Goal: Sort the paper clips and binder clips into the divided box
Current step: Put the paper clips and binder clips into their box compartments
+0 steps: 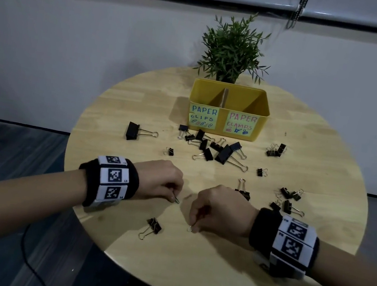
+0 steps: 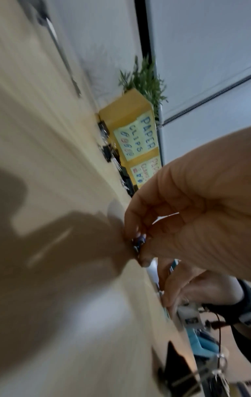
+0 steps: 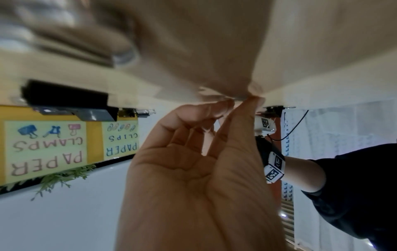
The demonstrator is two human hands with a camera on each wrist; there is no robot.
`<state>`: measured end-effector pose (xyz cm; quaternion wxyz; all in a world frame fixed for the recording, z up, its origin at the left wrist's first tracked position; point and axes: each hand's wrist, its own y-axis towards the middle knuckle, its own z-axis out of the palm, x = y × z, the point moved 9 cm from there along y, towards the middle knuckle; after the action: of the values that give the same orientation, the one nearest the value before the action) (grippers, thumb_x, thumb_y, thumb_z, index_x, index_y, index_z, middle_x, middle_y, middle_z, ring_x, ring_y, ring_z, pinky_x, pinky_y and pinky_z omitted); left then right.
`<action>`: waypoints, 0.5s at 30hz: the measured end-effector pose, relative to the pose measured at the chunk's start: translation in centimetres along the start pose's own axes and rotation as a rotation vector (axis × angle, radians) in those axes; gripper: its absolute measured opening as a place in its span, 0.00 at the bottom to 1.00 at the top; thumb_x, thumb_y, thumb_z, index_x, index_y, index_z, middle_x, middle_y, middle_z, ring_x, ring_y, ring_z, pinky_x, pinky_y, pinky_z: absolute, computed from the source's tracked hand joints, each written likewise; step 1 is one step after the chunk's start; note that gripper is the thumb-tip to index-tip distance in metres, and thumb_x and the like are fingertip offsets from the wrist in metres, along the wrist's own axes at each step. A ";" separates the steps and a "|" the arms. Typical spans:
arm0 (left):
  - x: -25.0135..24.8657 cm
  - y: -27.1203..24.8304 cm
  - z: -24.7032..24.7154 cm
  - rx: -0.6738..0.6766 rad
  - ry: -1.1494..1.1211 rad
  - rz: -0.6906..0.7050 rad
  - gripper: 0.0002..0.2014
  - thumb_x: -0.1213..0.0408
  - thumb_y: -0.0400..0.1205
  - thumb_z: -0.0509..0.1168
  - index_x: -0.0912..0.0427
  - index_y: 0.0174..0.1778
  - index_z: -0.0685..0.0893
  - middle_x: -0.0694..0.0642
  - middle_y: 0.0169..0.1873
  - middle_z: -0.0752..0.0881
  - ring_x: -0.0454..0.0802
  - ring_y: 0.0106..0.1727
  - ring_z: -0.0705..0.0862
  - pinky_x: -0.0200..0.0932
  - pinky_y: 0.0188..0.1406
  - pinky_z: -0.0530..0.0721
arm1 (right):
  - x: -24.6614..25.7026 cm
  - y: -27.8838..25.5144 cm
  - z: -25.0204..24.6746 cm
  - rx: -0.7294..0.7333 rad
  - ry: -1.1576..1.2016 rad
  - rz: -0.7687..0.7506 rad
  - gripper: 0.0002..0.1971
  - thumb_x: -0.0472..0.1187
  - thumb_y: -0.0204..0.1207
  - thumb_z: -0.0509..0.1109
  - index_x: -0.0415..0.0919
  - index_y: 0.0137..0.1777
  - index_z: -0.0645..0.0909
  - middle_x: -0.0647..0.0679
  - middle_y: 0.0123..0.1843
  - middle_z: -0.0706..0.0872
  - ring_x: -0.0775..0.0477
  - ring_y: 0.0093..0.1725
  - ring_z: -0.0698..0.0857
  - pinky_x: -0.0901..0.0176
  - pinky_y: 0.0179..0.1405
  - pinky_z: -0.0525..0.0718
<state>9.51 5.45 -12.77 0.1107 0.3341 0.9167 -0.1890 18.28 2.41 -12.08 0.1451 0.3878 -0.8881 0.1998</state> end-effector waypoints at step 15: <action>9.2 0.1 -17.8 -1.207 -0.301 -0.435 0.06 0.54 0.73 0.75 0.51 0.36 0.88 0.47 0.33 0.88 0.46 0.37 0.85 0.41 0.38 0.84 | -3.1 0.2 -9.4 -0.516 -0.014 0.028 0.03 0.36 0.83 0.60 0.39 0.50 0.75 0.45 0.39 0.85 0.43 0.36 0.85 0.47 0.36 0.85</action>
<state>1.29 18.22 0.33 0.3650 -0.0095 0.8829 0.2953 21.13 8.88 -5.16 0.2304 0.3268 -0.9159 -0.0339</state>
